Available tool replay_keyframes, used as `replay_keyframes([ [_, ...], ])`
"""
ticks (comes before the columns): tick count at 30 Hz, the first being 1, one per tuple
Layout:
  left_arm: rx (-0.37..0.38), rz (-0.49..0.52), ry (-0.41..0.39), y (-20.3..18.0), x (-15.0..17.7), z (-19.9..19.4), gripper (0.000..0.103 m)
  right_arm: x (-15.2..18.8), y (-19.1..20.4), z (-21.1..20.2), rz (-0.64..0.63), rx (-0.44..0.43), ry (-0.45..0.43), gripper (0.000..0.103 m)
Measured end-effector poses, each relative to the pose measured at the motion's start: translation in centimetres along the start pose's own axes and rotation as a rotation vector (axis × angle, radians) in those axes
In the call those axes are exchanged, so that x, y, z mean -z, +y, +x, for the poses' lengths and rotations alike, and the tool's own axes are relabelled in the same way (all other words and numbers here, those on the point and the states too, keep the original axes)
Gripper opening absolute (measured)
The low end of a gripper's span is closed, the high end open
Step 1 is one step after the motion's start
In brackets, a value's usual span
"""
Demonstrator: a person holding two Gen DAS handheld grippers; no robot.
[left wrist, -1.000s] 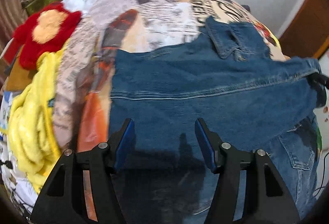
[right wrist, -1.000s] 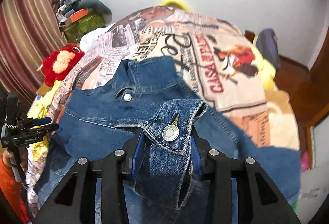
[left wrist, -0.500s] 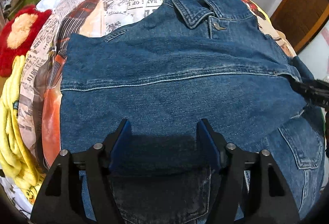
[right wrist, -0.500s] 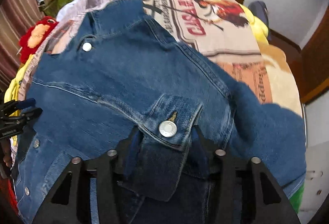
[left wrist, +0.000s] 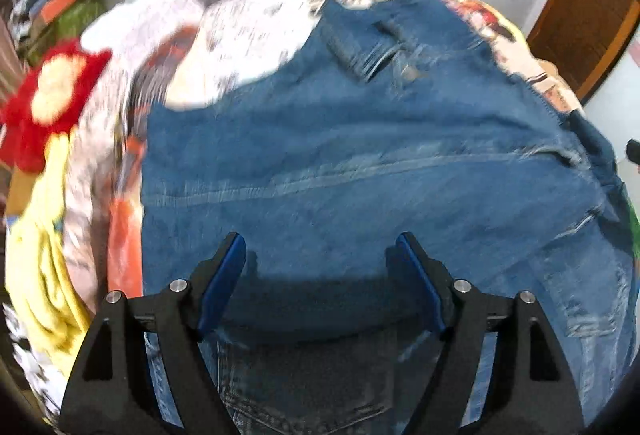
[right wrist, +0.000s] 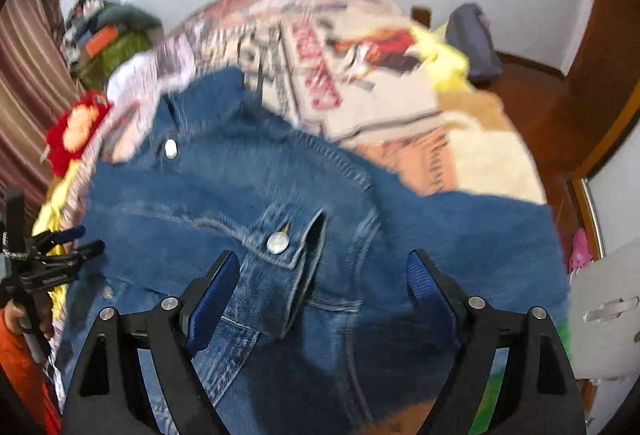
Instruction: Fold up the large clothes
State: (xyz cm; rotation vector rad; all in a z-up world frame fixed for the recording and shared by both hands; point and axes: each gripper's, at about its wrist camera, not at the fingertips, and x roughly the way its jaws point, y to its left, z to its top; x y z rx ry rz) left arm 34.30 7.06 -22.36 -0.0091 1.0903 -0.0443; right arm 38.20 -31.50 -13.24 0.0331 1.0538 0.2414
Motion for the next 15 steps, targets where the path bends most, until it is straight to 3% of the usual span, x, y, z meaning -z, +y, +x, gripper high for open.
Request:
replay_keyframes([
  [8,0.079,0.070,-0.137,-6.0,-5.3,-3.8,0.078,-0.3,-6.2,-7.0,0.120,0.035,-0.162,0.085],
  [15,0.142,0.136,-0.133,-11.9,-7.4,-3.1,0.080,2.4,-14.2,-6.7,0.292,0.106,-0.121,0.086],
])
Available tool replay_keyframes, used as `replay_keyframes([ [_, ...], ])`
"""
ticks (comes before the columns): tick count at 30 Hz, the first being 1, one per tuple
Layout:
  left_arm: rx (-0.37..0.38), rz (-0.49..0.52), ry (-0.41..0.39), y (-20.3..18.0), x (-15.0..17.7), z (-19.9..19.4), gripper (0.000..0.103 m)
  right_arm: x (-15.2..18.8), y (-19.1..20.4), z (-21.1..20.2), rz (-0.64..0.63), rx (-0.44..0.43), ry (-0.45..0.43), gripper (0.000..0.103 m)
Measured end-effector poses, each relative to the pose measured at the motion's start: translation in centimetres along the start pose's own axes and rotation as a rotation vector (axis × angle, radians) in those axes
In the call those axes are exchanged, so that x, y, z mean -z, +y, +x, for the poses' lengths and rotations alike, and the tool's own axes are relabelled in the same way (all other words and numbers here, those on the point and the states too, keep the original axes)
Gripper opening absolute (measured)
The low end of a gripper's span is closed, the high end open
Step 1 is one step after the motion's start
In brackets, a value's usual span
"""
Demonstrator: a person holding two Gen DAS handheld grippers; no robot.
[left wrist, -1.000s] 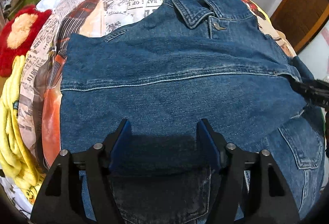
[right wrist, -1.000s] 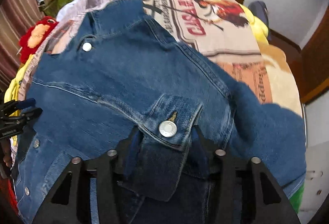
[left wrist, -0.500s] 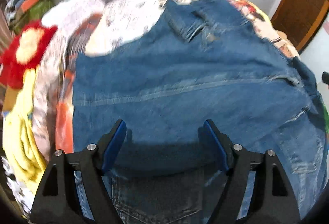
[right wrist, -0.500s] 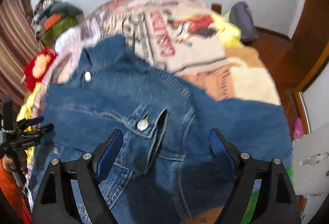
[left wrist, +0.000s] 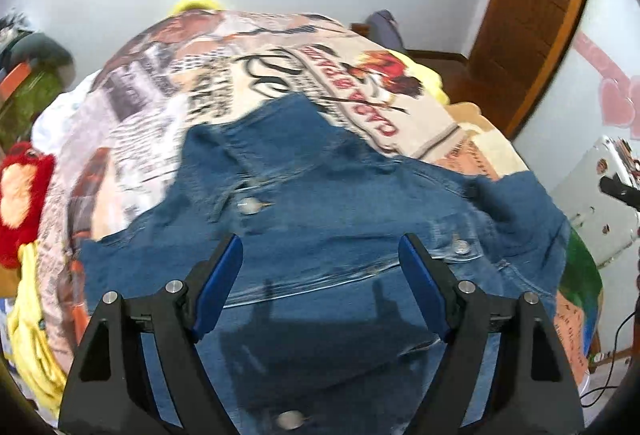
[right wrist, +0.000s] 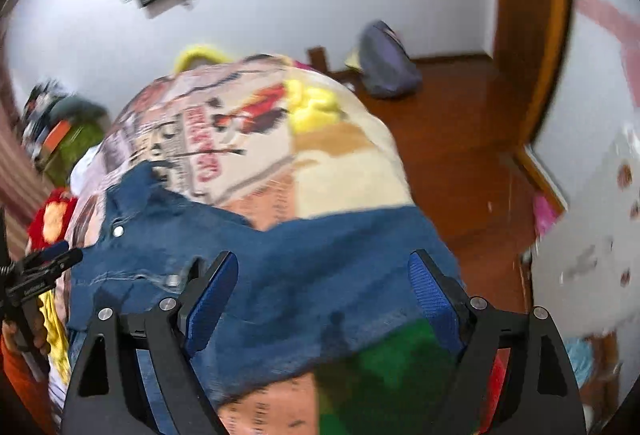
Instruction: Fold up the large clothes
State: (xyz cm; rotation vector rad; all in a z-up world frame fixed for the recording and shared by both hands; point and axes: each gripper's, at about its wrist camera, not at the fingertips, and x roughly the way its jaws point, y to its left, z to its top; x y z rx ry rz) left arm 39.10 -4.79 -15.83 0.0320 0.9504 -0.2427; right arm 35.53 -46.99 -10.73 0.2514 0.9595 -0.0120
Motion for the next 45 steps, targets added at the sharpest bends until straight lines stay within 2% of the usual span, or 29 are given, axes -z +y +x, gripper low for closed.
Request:
replay_keyframes([
  [4,0.027,0.031,0.040,-2.5,0.0,1.9,0.080,1.4,-5.4,2.6,0.175,0.002,0.092,0.086],
  [9,0.043,0.063,0.106,-4.3,0.9,4.4,0.080,3.6,-10.9,5.6,0.377,-0.058,0.177,0.086],
  [17,0.058,0.056,0.178,-5.0,1.9,7.3,0.080,4.6,-14.2,9.9,0.520,-0.111,0.225,0.084],
  [21,0.065,0.046,0.195,-5.0,2.2,8.0,0.080,4.2,-14.0,11.4,0.523,-0.080,0.208,0.077],
  [23,0.066,0.046,0.193,-4.9,2.2,8.0,0.080,4.0,-14.2,11.9,0.542,-0.071,0.199,0.070],
  [26,0.066,0.042,0.188,-4.8,2.0,7.7,0.080,3.8,-14.7,12.1,0.577,-0.051,0.186,0.049],
  [28,0.070,0.038,0.179,-4.7,1.7,7.4,0.080,3.5,-14.9,11.8,0.588,-0.042,0.173,0.031],
  [30,0.071,0.036,0.164,-4.6,1.5,6.8,0.080,3.0,-14.9,11.0,0.583,-0.064,0.147,0.023],
  [33,0.076,0.035,0.147,-4.6,1.2,6.0,0.080,2.1,-13.8,9.3,0.550,-0.079,0.094,0.018],
  [39,0.073,0.056,0.098,-4.5,0.7,3.6,0.080,-0.3,-9.7,5.3,0.449,-0.144,0.004,0.016],
  [45,0.088,0.038,0.036,-3.4,0.4,0.9,0.080,-2.7,-3.4,1.6,0.304,-0.216,-0.060,0.015],
])
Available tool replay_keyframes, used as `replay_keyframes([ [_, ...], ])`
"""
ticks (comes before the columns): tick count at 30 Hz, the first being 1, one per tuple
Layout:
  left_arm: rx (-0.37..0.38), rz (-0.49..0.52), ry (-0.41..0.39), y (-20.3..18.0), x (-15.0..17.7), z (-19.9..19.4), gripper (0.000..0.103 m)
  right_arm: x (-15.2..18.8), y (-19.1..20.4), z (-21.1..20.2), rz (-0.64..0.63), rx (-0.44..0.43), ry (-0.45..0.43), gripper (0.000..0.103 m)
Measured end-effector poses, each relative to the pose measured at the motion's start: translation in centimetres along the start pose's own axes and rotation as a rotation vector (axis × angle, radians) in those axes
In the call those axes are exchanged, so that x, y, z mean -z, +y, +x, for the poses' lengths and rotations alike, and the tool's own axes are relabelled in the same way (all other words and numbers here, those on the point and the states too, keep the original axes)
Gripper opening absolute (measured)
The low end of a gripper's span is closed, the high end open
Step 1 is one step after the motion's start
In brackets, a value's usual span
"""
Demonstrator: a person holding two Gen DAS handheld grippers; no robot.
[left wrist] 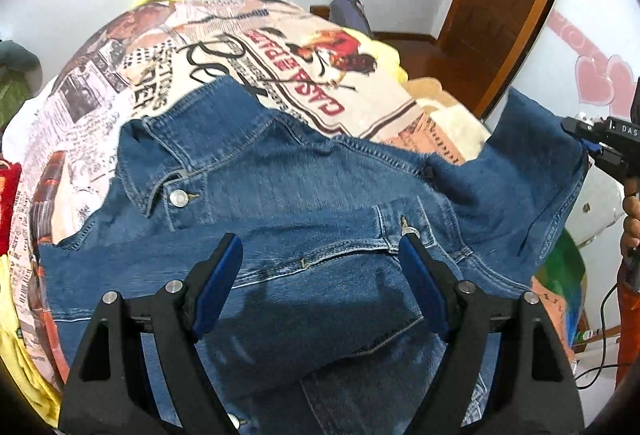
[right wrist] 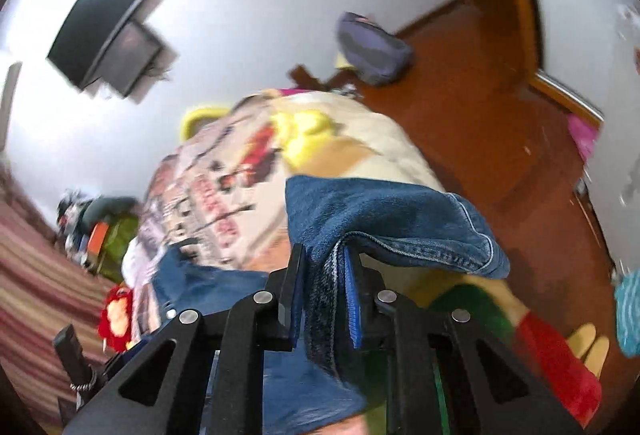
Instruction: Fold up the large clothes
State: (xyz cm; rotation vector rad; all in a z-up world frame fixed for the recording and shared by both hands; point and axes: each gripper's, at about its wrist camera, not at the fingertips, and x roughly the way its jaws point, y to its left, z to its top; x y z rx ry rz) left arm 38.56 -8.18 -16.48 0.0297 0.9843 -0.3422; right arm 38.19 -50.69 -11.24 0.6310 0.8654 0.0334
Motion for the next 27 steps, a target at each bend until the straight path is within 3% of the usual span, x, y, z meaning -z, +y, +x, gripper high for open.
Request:
replay_keyframes([
  [7,-0.003,-0.015,-0.053,2.0,0.9,-2.8,0.080,2.0,9.3,0.9,-0.157,-0.083,0.032,0.014],
  [18,-0.035,-0.130,-0.081,7.8,3.7,-5.7,0.080,10.5,20.9,7.7,-0.370,-0.192,0.271,0.014],
  [22,-0.051,-0.166,-0.065,9.4,5.1,-5.8,0.080,14.8,22.5,9.9,-0.458,-0.161,0.355,0.014],
  [27,-0.074,-0.202,-0.032,10.8,6.6,-5.5,0.080,18.2,20.7,12.2,-0.462,-0.122,0.461,0.014],
])
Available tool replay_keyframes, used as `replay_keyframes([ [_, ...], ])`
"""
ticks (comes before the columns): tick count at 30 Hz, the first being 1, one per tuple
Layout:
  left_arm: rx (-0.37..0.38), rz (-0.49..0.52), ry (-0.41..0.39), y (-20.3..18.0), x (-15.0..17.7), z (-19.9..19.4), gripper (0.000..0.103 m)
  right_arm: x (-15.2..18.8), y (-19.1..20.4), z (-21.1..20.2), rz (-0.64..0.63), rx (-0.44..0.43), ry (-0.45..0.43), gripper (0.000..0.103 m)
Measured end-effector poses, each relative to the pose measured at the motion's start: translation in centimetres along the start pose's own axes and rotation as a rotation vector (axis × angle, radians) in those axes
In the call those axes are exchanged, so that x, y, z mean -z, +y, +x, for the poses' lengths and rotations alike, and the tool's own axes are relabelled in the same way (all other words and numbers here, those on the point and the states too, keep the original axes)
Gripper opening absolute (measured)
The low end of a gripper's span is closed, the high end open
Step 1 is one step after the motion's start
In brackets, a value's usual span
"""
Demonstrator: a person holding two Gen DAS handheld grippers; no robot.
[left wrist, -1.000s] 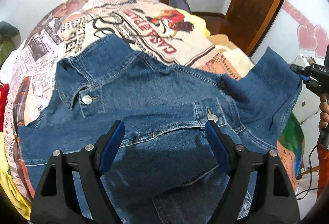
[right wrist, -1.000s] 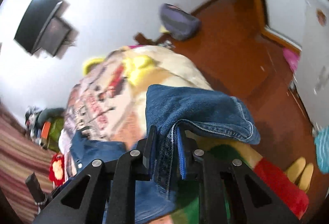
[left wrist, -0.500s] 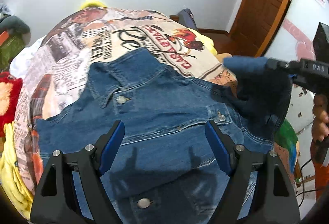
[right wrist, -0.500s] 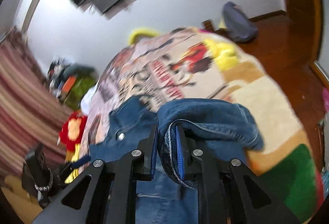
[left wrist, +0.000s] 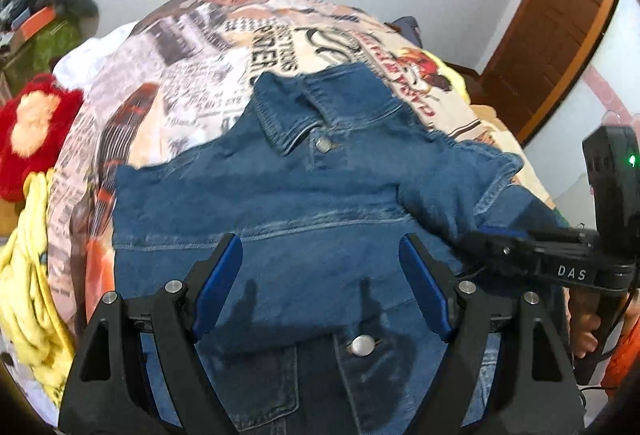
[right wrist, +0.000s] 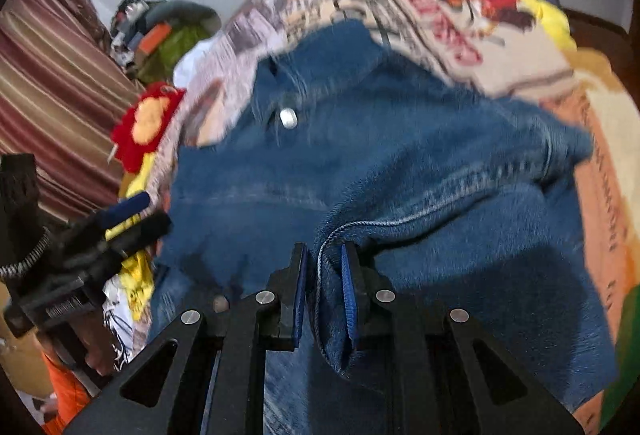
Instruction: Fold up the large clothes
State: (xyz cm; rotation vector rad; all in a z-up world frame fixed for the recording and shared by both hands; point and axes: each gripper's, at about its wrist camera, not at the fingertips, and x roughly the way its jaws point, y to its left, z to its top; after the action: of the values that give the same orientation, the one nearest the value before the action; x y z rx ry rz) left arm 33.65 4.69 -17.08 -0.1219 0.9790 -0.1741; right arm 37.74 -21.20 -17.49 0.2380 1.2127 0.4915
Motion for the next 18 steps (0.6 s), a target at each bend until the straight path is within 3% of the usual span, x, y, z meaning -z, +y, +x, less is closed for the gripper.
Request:
replay_keyframes([
  [5,0.000,-0.009,0.031,-0.3,0.7,0.4,0.080,1.6,-1.7,0.3,0.062,-0.020,0.047,0.014],
  [11,0.021,0.066,0.027,-4.0,0.7,0.3,0.080,2.8,-1.6,-1.9,0.041,-0.004,0.076,0.015],
  [14,0.036,0.122,0.022,-6.4,0.5,0.2,0.080,3.3,-1.5,-4.3,-0.005,0.018,0.023,0.015],
  [18,0.064,0.197,0.022,-9.9,-0.2,0.7,0.080,3.4,-2.6,-8.6,-0.061,0.121,-0.106,0.015],
])
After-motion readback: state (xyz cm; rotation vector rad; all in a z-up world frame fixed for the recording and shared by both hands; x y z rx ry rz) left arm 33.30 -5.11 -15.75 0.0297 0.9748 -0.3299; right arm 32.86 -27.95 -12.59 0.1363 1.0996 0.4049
